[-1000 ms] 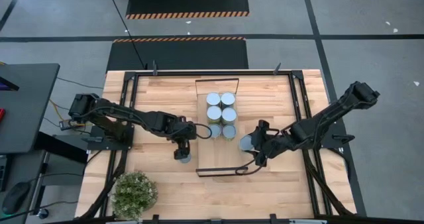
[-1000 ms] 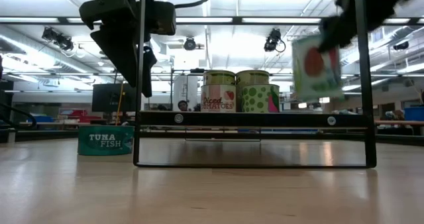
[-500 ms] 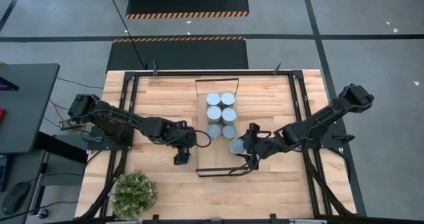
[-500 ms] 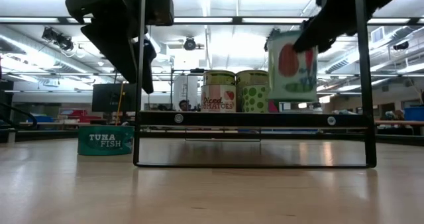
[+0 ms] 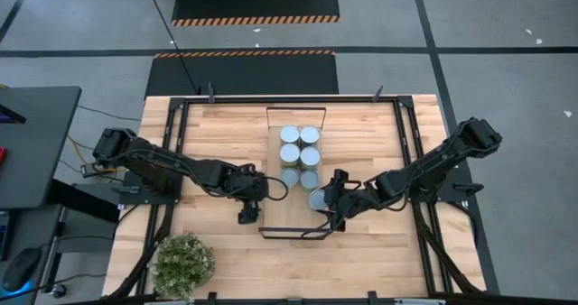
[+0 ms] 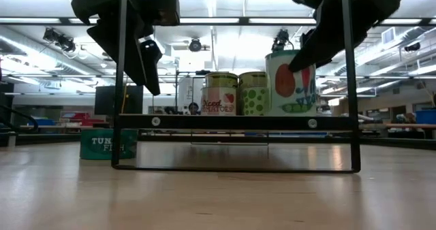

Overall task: Pick and place cans onto a shelf
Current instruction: Put the canned mix vegetables on the shelf

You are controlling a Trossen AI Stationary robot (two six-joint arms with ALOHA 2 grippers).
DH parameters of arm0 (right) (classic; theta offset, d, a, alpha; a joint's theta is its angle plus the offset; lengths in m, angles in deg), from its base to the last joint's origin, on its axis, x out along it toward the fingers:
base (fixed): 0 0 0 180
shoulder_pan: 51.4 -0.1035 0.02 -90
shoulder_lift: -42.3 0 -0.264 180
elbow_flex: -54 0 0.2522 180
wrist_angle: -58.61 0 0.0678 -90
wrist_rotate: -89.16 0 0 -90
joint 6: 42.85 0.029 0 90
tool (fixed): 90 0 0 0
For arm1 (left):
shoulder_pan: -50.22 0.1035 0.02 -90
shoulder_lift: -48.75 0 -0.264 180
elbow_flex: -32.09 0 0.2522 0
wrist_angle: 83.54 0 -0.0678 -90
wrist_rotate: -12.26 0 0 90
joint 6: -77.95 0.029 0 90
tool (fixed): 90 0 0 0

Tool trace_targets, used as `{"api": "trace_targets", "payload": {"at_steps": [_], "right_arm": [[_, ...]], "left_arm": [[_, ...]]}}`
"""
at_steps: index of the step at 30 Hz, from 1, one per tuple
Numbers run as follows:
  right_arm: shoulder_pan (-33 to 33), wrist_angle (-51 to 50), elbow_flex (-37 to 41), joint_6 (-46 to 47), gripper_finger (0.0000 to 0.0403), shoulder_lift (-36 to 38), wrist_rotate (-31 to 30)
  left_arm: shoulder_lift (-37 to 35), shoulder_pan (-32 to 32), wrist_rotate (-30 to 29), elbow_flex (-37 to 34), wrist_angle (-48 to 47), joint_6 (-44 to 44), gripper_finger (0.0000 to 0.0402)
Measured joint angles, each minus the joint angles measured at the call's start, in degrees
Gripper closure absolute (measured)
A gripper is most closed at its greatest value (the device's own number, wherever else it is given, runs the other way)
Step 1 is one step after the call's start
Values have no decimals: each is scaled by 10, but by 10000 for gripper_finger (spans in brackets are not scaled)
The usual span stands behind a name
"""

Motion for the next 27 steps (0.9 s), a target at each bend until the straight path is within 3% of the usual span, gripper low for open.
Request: {"api": "trace_targets", "payload": {"at_steps": [8,14,23,27], "right_arm": [[-12,4,0,19,97,29,0],[14,-34,-19,1,97,53,35],[23,-59,-58,-199,97,56,160],[38,-51,-50,-222,97,53,198]], "left_arm": [[0,-1,0,0,2,-1,31],[0,-1,0,0,-1,-1,31],[0,-1,1,0,-1,-1,31],[0,-4,1,0,-1,-1,31]]}}
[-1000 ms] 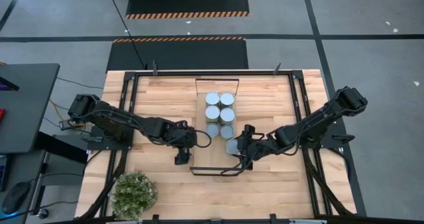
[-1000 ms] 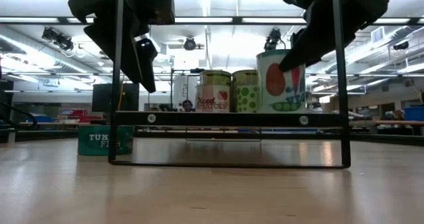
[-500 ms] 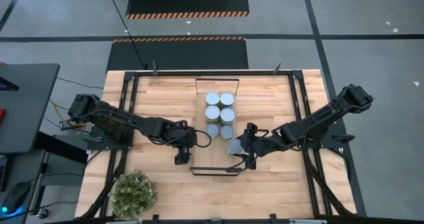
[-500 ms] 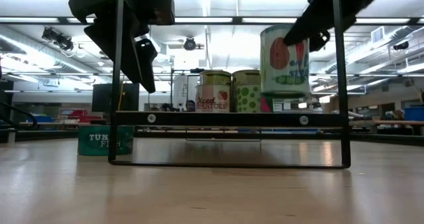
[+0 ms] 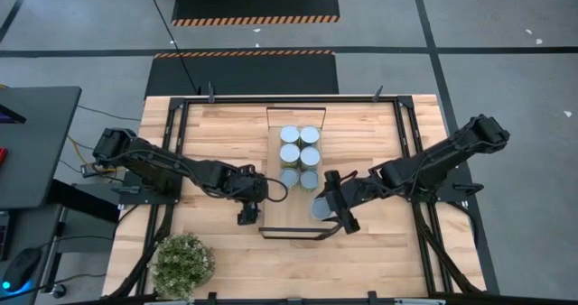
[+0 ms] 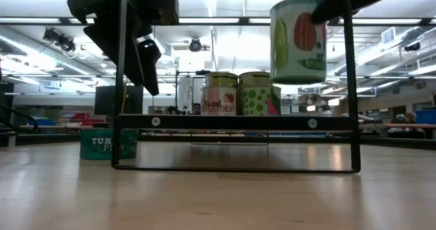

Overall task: Pick and place cans onto a shelf
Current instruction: Put the canned mix vegetables on the shelf

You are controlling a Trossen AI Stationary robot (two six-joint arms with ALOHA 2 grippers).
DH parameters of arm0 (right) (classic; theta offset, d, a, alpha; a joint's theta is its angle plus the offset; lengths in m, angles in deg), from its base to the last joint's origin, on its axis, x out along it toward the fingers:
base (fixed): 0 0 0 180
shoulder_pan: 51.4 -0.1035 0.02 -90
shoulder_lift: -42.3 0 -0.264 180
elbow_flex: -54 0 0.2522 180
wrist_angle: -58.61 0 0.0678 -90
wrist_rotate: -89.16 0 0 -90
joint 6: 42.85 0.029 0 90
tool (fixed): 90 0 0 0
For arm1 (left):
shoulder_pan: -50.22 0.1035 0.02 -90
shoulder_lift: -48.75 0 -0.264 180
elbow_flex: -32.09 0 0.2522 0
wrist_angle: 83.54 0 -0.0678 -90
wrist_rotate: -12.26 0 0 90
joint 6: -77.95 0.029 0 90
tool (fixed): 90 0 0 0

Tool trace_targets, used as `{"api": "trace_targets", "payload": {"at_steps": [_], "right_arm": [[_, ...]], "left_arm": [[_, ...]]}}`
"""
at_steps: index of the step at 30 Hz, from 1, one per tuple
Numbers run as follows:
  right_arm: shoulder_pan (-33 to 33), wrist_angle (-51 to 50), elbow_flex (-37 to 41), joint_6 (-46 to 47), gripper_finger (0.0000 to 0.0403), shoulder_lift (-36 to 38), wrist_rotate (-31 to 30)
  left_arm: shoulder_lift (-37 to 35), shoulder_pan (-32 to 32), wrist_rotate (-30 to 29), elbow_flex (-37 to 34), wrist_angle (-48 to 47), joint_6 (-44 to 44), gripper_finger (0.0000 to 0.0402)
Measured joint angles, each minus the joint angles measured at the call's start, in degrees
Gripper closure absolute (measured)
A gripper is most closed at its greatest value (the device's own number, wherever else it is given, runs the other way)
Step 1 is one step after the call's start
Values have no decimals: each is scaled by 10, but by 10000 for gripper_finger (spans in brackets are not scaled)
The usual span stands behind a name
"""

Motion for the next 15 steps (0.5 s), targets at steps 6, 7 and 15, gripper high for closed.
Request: {"api": "trace_targets", "payload": {"at_steps": [6,7,15], "right_arm": [[28,41,45,-4,97,-1,33],[33,55,53,-4,97,-2,45],[43,143,105,-11,97,-2,72]], "left_arm": [[0,2,0,0,1,0,31],[0,3,0,0,1,0,31],[0,4,-1,0,3,0,31]]}}
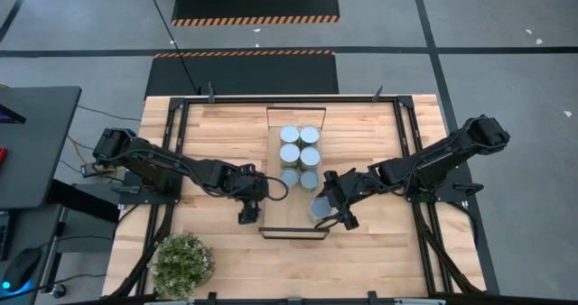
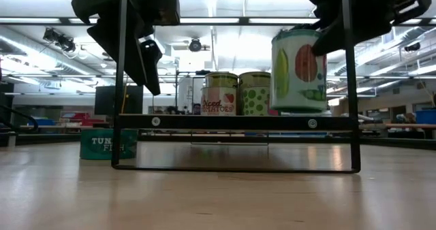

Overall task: Pick and place cans onto a shelf
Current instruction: Put the canned mix vegetables on the shelf

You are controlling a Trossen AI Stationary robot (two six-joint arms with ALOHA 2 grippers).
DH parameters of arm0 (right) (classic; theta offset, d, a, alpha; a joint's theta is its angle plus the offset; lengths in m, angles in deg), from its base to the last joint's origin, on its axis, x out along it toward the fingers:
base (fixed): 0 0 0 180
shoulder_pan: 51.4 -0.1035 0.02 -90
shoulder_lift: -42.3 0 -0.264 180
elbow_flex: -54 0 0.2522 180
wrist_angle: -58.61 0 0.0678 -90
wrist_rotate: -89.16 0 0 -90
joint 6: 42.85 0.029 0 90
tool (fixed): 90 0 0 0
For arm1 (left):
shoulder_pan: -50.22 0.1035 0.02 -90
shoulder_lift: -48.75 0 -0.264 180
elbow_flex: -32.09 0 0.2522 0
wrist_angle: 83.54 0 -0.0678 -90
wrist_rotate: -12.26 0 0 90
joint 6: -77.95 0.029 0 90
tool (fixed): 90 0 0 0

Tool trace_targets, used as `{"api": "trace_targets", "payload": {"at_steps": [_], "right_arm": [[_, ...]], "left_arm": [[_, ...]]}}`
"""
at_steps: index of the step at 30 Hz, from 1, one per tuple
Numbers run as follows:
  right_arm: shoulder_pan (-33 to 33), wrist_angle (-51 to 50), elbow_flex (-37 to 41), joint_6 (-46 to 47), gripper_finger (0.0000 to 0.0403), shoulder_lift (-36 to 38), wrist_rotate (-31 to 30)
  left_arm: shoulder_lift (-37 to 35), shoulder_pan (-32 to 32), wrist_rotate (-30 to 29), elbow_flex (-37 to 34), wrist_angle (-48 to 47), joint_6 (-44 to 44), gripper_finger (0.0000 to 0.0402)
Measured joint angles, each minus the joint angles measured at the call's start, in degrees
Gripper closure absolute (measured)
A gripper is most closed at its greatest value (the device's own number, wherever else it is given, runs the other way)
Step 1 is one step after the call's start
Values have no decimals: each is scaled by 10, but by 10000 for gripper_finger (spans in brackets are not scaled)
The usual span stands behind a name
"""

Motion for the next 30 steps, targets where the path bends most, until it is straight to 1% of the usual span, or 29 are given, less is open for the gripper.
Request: {"api": "trace_targets", "payload": {"at_steps": [4,7,17,26,30], "right_arm": [[0,34,21,3,97,-2,-7],[0,52,32,7,92,-2,-30],[0,72,38,5,55,-2,-46],[0,87,38,-15,54,-1,-53],[0,85,38,-29,54,-1,-76]], "left_arm": [[0,0,0,0,5,0,31],[0,0,0,0,11,0,31],[0,0,0,0,15,0,31],[0,0,0,0,14,1,31],[0,0,0,0,14,5,31]]}}
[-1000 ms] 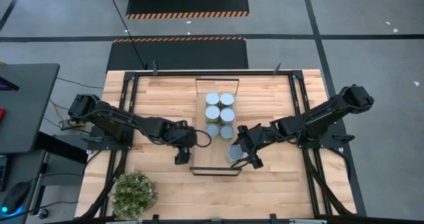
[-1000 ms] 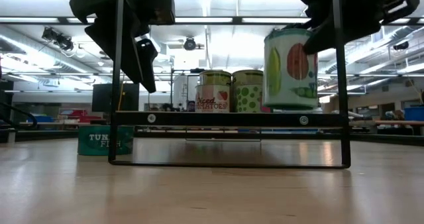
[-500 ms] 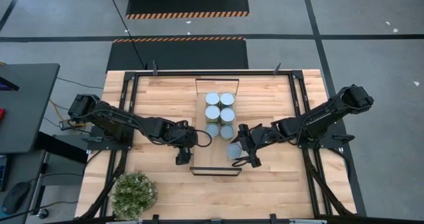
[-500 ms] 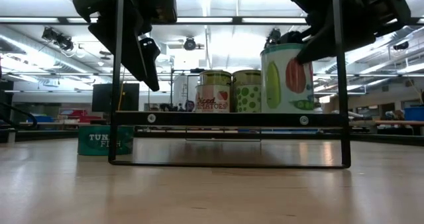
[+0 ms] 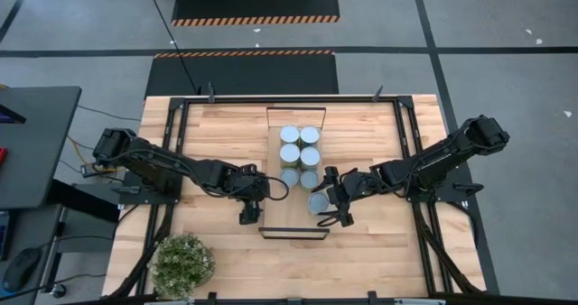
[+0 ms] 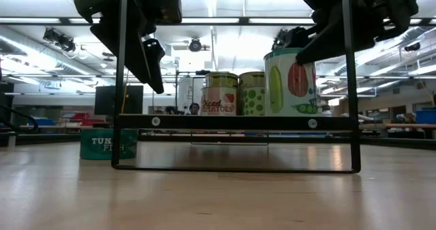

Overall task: Pick and place cans onto a shelf
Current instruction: Put the canned mix vegetables on the shelf

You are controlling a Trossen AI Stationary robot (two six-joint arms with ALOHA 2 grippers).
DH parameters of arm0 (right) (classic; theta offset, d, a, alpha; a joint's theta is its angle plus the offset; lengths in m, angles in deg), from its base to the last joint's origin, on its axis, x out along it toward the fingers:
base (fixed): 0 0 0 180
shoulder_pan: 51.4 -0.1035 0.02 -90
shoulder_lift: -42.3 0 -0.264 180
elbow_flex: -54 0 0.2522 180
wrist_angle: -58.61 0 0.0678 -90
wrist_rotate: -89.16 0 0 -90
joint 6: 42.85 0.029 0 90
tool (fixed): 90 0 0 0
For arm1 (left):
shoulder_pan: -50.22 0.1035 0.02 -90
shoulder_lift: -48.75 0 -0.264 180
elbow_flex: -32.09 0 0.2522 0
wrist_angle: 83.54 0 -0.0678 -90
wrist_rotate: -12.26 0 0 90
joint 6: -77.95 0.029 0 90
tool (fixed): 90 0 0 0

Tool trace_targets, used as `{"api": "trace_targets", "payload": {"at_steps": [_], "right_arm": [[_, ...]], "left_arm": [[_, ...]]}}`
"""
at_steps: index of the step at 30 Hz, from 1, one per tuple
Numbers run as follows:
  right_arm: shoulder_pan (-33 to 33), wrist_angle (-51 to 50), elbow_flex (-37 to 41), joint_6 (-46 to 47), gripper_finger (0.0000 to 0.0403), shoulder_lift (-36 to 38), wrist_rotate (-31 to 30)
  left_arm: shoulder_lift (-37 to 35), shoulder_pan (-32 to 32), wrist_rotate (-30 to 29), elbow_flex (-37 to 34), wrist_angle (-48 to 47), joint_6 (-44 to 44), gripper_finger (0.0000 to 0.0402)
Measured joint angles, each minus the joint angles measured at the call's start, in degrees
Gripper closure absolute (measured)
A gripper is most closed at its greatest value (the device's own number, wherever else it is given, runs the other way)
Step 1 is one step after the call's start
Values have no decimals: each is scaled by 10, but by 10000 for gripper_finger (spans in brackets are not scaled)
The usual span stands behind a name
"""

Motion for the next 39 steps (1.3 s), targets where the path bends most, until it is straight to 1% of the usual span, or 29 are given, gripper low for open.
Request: {"api": "trace_targets", "payload": {"at_steps": [5,7,11,14,17,26,31,35,39], "right_arm": [[0,-12,-24,-14,54,0,-2],[0,-32,-39,-22,54,0,-2],[0,-100,-75,-28,54,1,-5],[-1,-171,-104,-24,54,1,-30],[-2,-213,-124,-12,54,1,-35],[-8,-226,-132,9,54,13,-20],[-31,-249,-132,20,54,53,-61],[-46,-320,-132,52,54,79,-128],[-45,-363,-119,92,55,83,-157]], "left_arm": [[0,0,0,0,0,0,31],[0,0,0,0,0,0,31],[0,0,0,0,0,1,31],[0,0,0,0,0,1,31],[0,0,0,0,0,1,31],[0,0,0,0,-1,1,31],[0,0,0,0,-1,1,31],[0,0,0,0,-1,1,31],[0,0,0,0,0,2,31]]}}
